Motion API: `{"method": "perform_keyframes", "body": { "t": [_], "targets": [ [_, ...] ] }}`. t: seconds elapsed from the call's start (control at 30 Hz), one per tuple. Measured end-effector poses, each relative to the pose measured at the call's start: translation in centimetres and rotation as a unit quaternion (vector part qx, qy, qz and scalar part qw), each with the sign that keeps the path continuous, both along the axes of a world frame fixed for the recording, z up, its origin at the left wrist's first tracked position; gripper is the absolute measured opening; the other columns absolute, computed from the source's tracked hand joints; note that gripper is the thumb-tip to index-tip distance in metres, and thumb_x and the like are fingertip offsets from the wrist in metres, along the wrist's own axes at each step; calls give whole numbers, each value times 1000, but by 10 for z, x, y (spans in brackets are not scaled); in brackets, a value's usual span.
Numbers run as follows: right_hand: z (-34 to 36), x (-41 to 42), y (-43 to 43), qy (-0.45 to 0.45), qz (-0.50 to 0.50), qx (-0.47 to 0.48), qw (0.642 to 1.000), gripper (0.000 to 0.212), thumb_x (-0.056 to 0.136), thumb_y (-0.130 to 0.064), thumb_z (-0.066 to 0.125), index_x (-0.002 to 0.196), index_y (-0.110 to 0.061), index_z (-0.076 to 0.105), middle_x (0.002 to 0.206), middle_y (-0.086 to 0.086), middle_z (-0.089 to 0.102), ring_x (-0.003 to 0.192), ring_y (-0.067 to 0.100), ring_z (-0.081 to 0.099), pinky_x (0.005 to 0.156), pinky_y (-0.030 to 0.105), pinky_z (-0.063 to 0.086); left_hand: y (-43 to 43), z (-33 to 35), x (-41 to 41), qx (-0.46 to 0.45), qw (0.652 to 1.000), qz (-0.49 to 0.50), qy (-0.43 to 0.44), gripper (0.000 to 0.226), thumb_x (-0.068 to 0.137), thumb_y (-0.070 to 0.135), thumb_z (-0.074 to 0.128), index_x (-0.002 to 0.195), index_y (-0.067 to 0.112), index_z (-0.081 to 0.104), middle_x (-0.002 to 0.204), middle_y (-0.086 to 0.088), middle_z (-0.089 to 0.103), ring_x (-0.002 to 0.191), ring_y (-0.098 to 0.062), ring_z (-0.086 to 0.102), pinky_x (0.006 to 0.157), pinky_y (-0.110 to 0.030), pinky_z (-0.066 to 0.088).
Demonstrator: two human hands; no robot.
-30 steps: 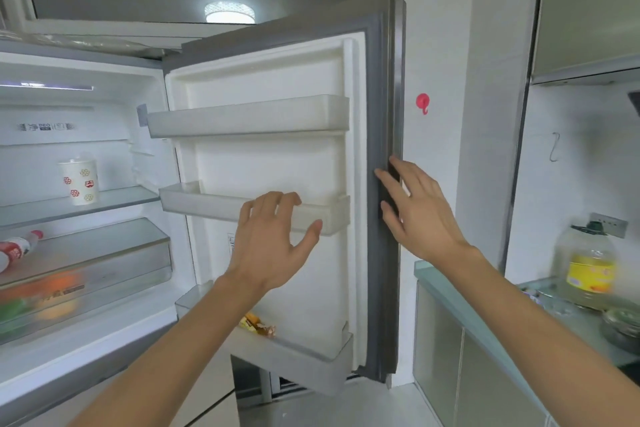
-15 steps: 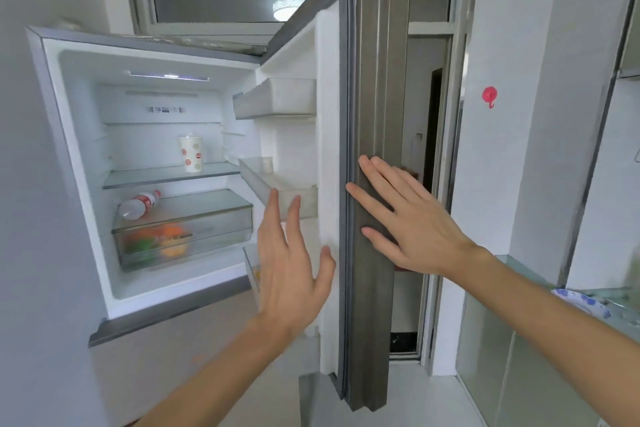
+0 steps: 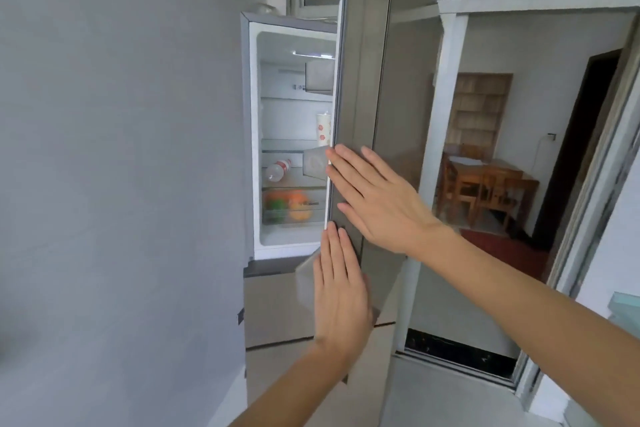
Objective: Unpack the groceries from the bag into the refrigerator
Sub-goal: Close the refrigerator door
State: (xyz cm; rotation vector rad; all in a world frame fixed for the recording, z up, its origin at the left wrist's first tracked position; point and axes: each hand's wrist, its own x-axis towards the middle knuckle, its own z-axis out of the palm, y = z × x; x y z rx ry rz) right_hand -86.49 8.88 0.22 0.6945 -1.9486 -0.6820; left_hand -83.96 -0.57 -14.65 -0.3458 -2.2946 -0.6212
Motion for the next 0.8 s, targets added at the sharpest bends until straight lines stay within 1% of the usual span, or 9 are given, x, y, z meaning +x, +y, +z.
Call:
{"method": "perform_keyframes", "body": {
  "t": [0.07,0.17,0.23,0.27,0.33,0.43,0.53,0.7,0.8],
  "targets": [
    [1,-21,-30,-7,7,21,1000,59,106,-37,23,152,0,25,163,16,14,152,28,8,124,44,5,-28,0,-18,0,999,36,-9,89,80,-5,62,152,-6,10,161,-24,14,148,-36,21,114,-48,34],
    [3,-58,-73,-6,8,52,999,61,105,-38,22,151,1,27,162,17,15,152,29,8,123,45,0,-69,-2,-49,-6,996,92,-7,85,79,-12,59,152,-6,15,161,-23,12,149,-34,20,116,-45,32],
    [3,-85,-101,6,9,68,998,62,104,-39,24,150,1,30,162,18,16,152,30,8,123,45,0,-93,-2,-69,-20,992,121,2,86,74,-18,52,152,-6,17,161,-24,12,149,-35,19,114,-46,35],
    [3,-100,-114,13,10,72,997,62,103,-39,24,150,1,30,162,18,15,152,30,8,124,44,0,-104,-3,-78,-36,991,132,9,85,71,-20,45,151,-7,18,161,-25,12,149,-36,19,114,-47,35],
    [2,-131,-140,29,14,71,997,63,101,-37,26,150,2,30,162,17,15,152,29,7,124,43,1,-123,-8,-99,-77,987,142,14,86,68,-17,36,151,-7,17,161,-25,11,149,-37,17,114,-48,34],
    [-1,-178,-172,40,26,65,997,62,99,-35,34,149,3,33,162,16,19,152,28,11,124,42,4,-144,-21,-138,-122,982,142,-12,91,69,-1,56,151,-6,18,161,-25,8,149,-39,13,115,-51,32],
    [-1,-224,-195,35,40,63,997,63,97,-35,37,147,2,37,160,17,23,151,28,16,123,41,5,-159,-28,-180,-141,975,159,-59,91,74,16,59,152,-5,17,162,-26,2,150,-42,4,117,-53,27],
    [-3,-294,-220,26,57,71,996,60,96,-35,39,145,1,43,158,17,30,150,29,20,123,42,7,-175,-29,-245,-133,970,190,-75,87,77,21,58,152,-4,21,162,-25,2,150,-42,1,118,-52,21],
    [-5,-326,-229,33,63,64,995,60,96,-35,38,145,0,43,158,16,31,150,29,20,123,42,7,-186,-33,-277,-137,970,188,-65,81,79,18,50,152,-3,22,162,-25,4,149,-43,4,116,-53,27]
  ]
}}
